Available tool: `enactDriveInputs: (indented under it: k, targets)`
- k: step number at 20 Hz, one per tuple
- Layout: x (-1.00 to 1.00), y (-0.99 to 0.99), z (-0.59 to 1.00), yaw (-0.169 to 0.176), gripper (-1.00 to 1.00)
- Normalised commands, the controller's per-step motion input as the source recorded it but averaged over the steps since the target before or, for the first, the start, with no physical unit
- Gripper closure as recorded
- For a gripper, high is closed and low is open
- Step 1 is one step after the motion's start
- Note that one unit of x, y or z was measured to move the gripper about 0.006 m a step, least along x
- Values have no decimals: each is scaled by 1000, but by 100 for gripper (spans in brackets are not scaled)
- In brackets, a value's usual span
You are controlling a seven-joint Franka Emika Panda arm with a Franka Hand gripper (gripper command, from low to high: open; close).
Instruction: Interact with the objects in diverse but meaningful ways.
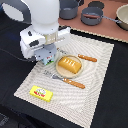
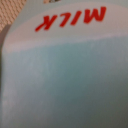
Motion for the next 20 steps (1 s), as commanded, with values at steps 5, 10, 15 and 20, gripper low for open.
enactDriveInputs:
  k: [5,10,15,20]
  targets:
    - [-264,0,131,19,-100]
    - [-320,-29,351,25,-100]
    - [-153,-93,634,19,-100]
    - [196,-288,524,32,-100]
